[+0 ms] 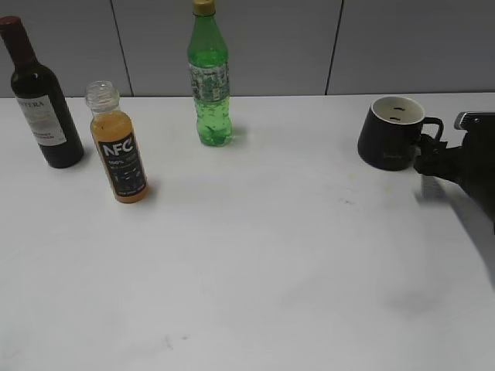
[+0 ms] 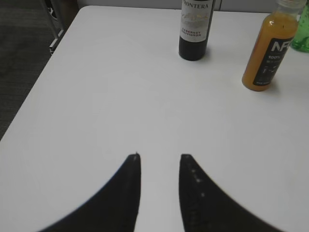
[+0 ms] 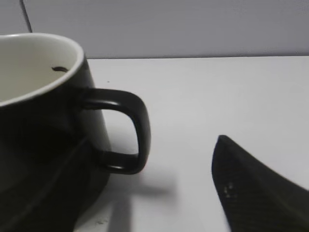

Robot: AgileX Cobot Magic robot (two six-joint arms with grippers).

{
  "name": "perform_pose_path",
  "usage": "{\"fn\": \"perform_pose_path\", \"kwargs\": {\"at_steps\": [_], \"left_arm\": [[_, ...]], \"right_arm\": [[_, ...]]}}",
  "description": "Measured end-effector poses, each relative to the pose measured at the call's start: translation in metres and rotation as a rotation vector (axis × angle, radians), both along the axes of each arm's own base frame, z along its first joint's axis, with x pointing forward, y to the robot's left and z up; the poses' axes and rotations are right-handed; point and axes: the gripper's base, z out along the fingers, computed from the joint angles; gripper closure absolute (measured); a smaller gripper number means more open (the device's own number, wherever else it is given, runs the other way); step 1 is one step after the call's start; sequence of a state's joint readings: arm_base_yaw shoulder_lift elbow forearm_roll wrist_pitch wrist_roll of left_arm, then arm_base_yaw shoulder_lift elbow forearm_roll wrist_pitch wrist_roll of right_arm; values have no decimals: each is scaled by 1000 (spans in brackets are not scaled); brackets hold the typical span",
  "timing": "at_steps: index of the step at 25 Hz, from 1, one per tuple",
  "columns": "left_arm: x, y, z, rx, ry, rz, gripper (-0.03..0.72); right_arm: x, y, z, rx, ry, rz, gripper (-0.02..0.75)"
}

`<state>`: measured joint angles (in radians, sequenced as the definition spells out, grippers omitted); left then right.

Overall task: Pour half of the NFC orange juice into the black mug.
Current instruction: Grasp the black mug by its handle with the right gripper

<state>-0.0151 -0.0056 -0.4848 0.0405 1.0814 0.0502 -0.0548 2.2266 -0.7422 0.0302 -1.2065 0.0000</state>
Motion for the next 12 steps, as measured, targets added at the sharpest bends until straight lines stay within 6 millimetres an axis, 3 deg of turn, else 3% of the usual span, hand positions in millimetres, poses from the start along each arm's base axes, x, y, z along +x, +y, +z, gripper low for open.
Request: {"fn": "perform_pose_path", "kwargs": {"at_steps": [12], "left_arm": [[0, 0, 0, 0, 0, 0, 467]], "right_arm": [[8, -6, -4, -4, -11, 1, 143]]}}
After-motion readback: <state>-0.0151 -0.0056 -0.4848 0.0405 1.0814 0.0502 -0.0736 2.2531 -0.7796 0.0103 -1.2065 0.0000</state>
